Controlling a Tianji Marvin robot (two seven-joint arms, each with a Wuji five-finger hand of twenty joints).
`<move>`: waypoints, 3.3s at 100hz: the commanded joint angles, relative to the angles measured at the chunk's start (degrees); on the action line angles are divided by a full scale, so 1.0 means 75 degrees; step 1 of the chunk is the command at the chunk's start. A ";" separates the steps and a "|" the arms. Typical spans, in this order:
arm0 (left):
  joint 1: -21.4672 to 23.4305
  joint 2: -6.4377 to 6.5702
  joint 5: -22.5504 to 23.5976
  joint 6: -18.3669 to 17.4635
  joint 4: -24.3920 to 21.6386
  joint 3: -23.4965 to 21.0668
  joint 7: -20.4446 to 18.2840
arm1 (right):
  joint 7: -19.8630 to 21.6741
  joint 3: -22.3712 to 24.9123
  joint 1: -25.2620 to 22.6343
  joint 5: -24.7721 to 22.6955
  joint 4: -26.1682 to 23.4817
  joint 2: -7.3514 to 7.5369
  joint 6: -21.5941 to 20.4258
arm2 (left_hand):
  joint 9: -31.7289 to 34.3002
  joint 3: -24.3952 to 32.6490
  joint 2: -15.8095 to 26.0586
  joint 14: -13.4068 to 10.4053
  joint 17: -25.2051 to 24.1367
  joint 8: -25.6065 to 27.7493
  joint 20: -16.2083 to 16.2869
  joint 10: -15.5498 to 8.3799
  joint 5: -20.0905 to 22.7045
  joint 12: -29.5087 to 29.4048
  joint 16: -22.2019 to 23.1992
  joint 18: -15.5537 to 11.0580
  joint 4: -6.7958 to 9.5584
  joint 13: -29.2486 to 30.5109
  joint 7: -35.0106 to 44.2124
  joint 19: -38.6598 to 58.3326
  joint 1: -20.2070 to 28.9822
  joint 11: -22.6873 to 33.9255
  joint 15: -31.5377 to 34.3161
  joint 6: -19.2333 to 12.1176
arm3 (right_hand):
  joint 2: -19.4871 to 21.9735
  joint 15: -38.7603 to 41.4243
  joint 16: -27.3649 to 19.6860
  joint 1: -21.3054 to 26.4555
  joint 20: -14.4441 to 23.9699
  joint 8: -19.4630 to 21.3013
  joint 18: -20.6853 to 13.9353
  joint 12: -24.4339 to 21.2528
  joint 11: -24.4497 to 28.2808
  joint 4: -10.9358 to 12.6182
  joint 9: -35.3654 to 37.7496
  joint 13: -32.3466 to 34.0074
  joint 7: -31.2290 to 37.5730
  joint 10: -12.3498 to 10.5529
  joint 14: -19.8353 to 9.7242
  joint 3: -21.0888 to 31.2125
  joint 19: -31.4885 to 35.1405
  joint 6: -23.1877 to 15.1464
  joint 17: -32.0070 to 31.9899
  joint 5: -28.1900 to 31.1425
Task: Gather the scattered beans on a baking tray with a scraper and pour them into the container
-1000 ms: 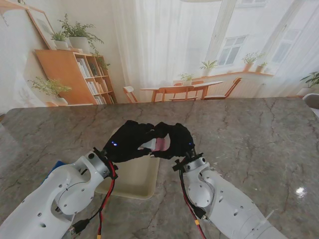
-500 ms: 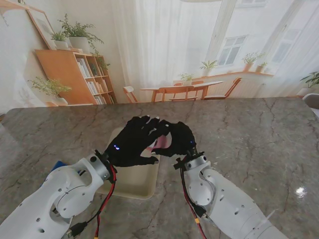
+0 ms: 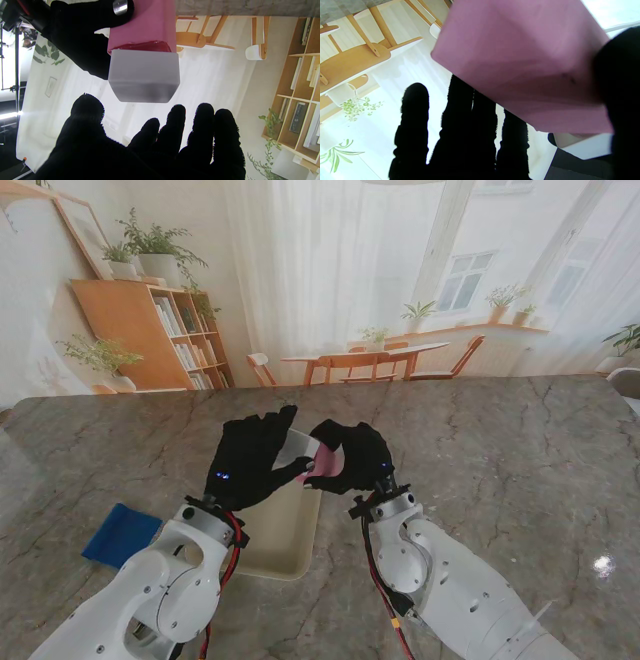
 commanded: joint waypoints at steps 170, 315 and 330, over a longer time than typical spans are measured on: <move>-0.0120 0.0169 0.0265 -0.2442 0.0361 -0.0421 -0.0358 | 0.0325 0.0083 -0.0029 0.0407 -0.0002 -0.0080 -0.0104 | -0.2334 -0.0133 -0.0162 -0.0539 -0.0614 -0.0902 -0.3026 -0.0334 -0.1021 -0.2995 -0.3781 -0.0167 -0.0325 -0.1674 -0.0662 -0.5050 0.0180 -0.1119 -0.2130 -0.0818 | 0.1575 0.0225 0.0128 0.1707 0.0096 0.0403 -0.0027 0.0410 0.1344 0.0494 0.0773 0.0149 0.1385 -0.1099 -0.0198 0.1666 0.0127 -0.1500 0.0034 0.0492; -0.0347 0.0261 0.0180 -0.3313 0.0420 -0.0468 -0.0903 | 0.0345 0.0162 -0.0125 0.0547 -0.0092 -0.0113 -0.0142 | 0.1316 0.4046 -0.2661 -0.2652 0.0415 0.1344 -0.3235 -0.2979 0.1745 -0.2502 -0.3804 -0.1337 -0.0347 0.1455 0.1427 -0.1773 0.3701 -0.0819 -0.2284 -0.3330 | 0.1563 0.0225 0.0130 0.1684 0.0090 0.0402 -0.0035 0.0406 0.1334 0.0489 0.0784 0.0166 0.1370 -0.1127 -0.0226 0.1682 0.0121 -0.1551 0.0040 0.0492; -0.0221 0.0258 0.0026 -0.3404 0.0323 -0.0574 -0.0989 | 0.0385 0.0170 -0.0129 0.0516 -0.0120 -0.0092 -0.0110 | -0.0307 0.3158 -0.2611 -0.1908 -0.0347 0.0532 -0.3850 -0.1834 0.0805 -0.2909 -0.4067 -0.1040 -0.0381 0.0037 0.0200 -0.2660 0.2478 -0.1058 -0.2337 -0.2437 | 0.1568 0.0220 0.0132 0.1695 0.0090 0.0411 -0.0035 0.0412 0.1331 0.0491 0.0780 0.0159 0.1385 -0.1124 -0.0212 0.1676 0.0121 -0.1533 0.0040 0.0508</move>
